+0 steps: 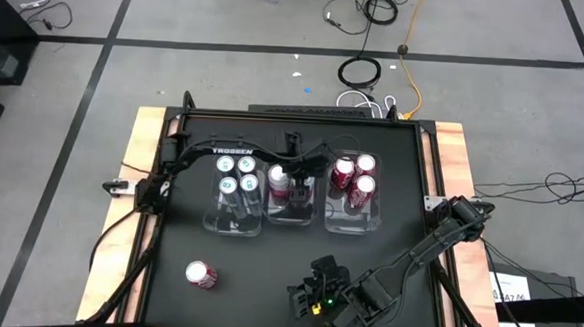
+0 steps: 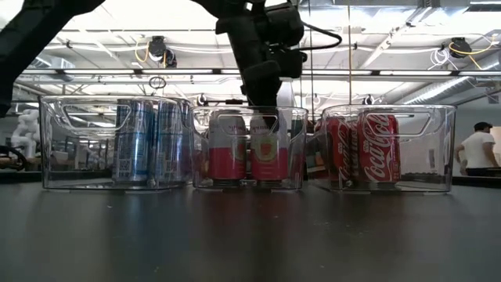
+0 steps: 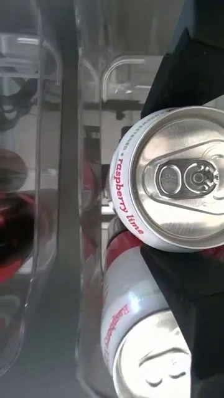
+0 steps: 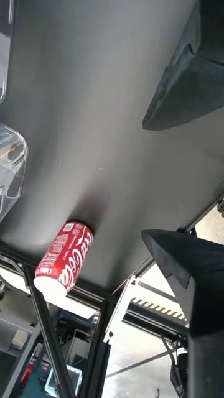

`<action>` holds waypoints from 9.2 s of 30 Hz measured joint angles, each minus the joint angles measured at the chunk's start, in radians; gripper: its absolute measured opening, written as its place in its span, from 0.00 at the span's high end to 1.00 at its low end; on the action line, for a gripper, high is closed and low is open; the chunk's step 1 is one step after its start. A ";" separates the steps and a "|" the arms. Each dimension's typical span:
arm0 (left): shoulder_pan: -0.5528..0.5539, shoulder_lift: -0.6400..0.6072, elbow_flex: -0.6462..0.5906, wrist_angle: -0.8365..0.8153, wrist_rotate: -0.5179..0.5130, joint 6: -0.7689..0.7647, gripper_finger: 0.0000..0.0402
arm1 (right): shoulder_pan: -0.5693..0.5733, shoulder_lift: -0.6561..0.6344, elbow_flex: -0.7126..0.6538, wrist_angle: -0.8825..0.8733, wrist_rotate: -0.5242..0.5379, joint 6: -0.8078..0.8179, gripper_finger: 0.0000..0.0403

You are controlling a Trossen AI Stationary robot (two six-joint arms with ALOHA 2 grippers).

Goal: Sort soda cans
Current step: Put the bottom left red and white soda can into the middle transparent bin, then put the bottom left red soda can into the right transparent bin

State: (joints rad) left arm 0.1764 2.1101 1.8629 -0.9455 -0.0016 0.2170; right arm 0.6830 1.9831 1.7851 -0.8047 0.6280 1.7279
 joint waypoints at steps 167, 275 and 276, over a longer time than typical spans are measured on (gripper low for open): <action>-0.648 -1.945 -1.230 -0.034 0.045 -0.763 0.06 | -0.344 0.465 0.473 0.272 -0.448 -1.017 0.02; -0.648 -1.938 -1.230 -0.030 -0.034 -0.760 0.06 | -0.316 0.568 0.515 0.648 -0.301 -1.612 0.28; -0.648 -1.938 -1.230 -0.030 -0.034 -0.761 0.06 | -0.307 0.543 0.515 0.592 -0.265 -1.609 0.28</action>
State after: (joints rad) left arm -0.4717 0.1726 0.6327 -0.9752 -0.0357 -0.5436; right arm 0.3756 2.5260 2.3005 -0.2128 0.3629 0.1190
